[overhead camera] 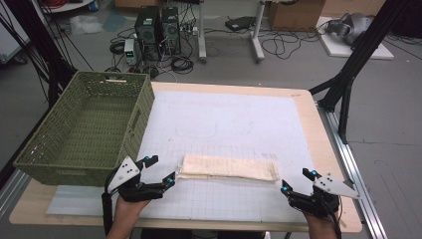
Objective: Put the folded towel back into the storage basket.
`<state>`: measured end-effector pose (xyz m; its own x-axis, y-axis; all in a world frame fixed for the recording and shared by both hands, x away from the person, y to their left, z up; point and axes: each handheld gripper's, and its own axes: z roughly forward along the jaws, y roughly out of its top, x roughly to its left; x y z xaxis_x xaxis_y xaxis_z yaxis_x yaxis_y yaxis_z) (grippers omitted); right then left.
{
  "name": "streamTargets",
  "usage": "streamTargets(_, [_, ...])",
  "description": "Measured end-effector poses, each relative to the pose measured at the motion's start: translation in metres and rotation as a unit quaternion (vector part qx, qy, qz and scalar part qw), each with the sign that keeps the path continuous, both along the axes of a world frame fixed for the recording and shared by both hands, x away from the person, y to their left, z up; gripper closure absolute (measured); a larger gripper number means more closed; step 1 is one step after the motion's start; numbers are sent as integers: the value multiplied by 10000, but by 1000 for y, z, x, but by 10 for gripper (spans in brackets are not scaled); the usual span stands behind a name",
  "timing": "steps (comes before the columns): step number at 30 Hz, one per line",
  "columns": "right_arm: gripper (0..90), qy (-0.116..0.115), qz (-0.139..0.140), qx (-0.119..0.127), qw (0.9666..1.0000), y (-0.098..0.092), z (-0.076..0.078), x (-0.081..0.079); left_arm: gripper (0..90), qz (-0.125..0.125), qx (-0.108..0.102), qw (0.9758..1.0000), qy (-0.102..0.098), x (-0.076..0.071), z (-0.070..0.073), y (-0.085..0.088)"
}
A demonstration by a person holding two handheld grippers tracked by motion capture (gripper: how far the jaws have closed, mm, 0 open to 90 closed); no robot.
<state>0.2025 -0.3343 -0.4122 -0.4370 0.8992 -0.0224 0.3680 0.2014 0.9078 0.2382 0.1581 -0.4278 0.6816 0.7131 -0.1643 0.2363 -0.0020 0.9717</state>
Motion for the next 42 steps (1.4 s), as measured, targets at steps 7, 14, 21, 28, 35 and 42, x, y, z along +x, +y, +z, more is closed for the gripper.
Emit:
streamTargets(7, [173, 1, -38, 11, 10000, -5, -3, 0, 155, -20, -4, 10000, 56, 2, -2, -5])
streamTargets(14, [173, 23, -114, 29, 9999, -12, -4, -4, 156, -60, 41, 9999, 117, 6, -4, -11])
streamTargets(21, [173, 72, -133, 32, 9999, -15, -4, -4, 160, -107, 62, 9997, 214, 9, -5, -14])
streamTargets(28, [173, 56, -122, -85, 9999, -11, -2, -9, 154, -74, -31, 9997, 246, 9, -3, -12])
streamTargets(35, [173, 71, -139, -47, 9999, -12, -3, -7, 161, -70, -88, 9995, 279, 10, 0, -10])
streamTargets(42, [173, 90, -152, -61, 9998, -13, -3, -7, 219, -172, -109, 9989, 429, 18, 4, -7])
